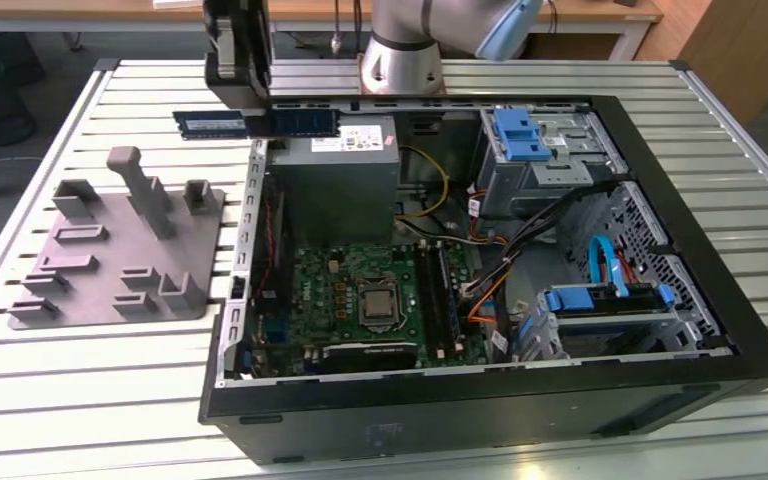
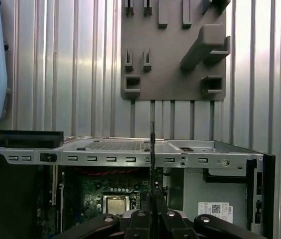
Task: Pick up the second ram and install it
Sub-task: 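Pick up the second ram and move it above second insertion slot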
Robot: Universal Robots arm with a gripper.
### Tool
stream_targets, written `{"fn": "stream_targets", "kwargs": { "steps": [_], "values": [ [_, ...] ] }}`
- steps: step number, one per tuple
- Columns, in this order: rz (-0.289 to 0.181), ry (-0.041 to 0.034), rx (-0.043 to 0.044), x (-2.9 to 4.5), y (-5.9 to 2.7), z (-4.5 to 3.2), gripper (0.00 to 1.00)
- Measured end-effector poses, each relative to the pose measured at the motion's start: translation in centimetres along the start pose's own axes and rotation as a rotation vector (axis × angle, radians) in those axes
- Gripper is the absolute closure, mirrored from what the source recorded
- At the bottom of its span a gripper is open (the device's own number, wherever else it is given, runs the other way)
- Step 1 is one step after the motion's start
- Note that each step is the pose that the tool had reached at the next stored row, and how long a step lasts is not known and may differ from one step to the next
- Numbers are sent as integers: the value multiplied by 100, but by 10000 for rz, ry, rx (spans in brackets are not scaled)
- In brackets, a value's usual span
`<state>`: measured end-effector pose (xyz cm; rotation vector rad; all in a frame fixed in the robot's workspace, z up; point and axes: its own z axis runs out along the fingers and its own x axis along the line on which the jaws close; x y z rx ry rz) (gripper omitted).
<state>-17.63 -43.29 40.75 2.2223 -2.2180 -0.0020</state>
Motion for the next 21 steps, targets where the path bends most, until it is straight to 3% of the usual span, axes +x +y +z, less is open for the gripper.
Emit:
{"fn": "stream_targets", "kwargs": {
  "steps": [13,21],
  "values": [
    [31,-148,0,43,-256,236,86],
    [30,-156,1,63,-560,381,86]
  ]
}}
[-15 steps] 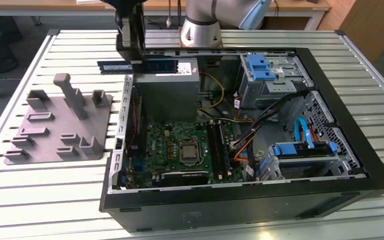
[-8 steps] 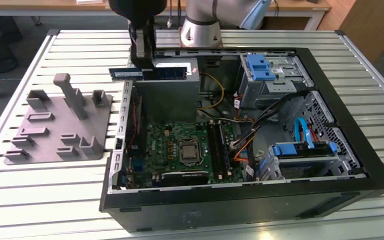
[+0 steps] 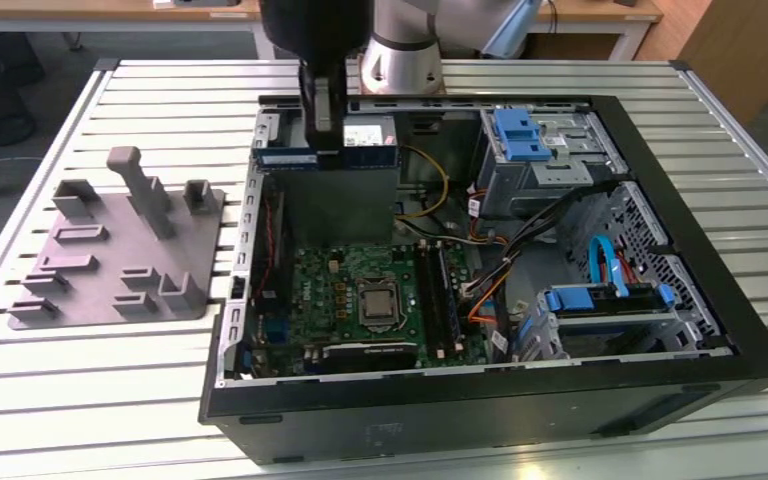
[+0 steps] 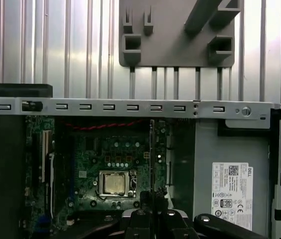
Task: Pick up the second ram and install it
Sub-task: 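Pick up the second ram and move it above second insertion slot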
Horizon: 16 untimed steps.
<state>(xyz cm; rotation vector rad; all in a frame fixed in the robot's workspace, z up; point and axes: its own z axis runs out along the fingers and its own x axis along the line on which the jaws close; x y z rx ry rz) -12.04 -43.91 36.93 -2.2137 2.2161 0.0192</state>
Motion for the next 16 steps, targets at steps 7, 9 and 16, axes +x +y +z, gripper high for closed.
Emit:
{"fn": "stream_targets", "kwargs": {
  "steps": [7,9,16],
  "values": [
    [-1,0,0,120,-166,125,86],
    [0,3,-1,172,-192,159,86],
    [0,1,-1,259,-368,285,86]
  ]
}}
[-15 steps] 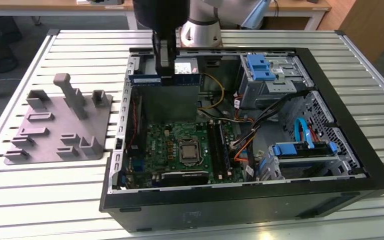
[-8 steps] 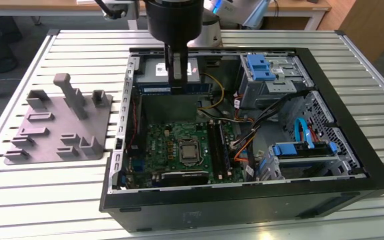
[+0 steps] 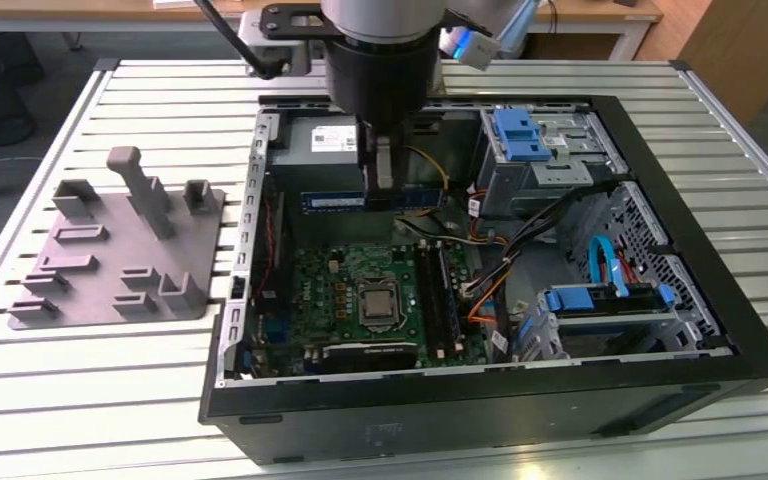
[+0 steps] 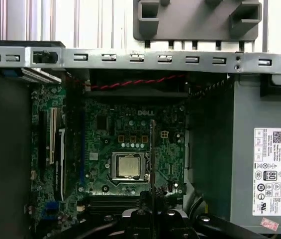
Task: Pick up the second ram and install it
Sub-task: 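Pick up the second ram and move it above second insertion slot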
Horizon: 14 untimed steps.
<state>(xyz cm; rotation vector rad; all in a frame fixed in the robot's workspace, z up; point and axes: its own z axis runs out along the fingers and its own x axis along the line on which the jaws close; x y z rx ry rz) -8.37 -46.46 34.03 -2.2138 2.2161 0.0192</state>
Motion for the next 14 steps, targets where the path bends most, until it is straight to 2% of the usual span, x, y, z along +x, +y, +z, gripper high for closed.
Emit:
{"fn": "stream_targets", "kwargs": {
  "steps": [9,14],
  "values": [
    [0,-1,0,76,-248,163,86],
    [-1,-1,0,162,-283,252,86]
  ]
}}
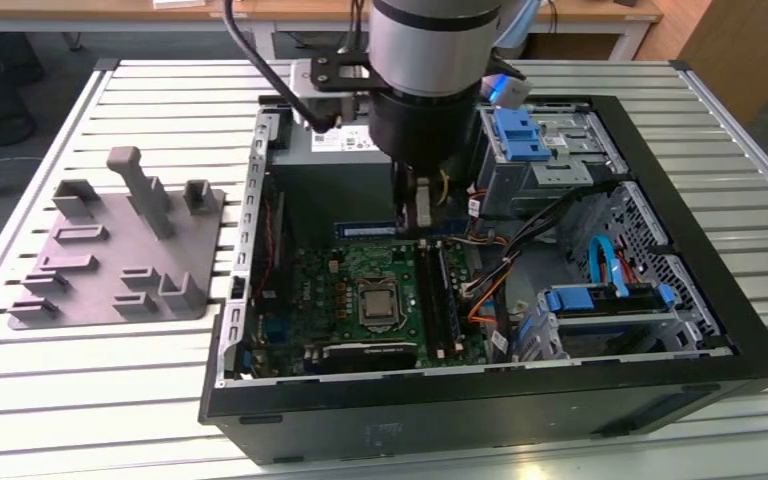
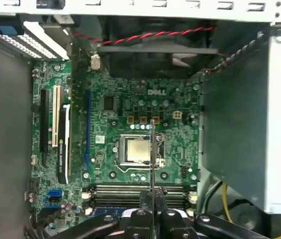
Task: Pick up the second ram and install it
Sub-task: 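Pick up the second ram and move it above second insertion slot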
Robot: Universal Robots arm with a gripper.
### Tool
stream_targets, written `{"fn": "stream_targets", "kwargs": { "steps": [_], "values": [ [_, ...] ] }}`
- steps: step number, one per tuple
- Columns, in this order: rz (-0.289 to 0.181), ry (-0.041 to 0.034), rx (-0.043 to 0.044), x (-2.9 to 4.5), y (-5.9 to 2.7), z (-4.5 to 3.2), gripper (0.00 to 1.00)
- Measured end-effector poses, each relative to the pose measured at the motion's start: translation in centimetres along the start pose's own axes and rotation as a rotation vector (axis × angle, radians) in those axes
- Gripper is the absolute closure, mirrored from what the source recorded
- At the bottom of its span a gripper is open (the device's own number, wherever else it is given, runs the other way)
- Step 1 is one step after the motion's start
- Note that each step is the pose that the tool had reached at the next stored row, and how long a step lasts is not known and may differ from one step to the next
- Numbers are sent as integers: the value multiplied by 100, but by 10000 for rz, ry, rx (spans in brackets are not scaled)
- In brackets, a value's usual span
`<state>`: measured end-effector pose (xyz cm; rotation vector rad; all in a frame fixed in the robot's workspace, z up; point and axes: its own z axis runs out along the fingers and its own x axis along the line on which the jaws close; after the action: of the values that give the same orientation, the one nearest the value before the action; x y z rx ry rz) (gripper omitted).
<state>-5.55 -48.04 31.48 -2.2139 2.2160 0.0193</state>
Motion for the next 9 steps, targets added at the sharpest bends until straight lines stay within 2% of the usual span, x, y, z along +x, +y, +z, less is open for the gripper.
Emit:
{"fn": "stream_targets", "kwargs": {
  "steps": [3,9],
  "values": [
    [1,1,0,59,-4,54,86],
    [0,0,0,76,-15,163,86]
  ]
}}
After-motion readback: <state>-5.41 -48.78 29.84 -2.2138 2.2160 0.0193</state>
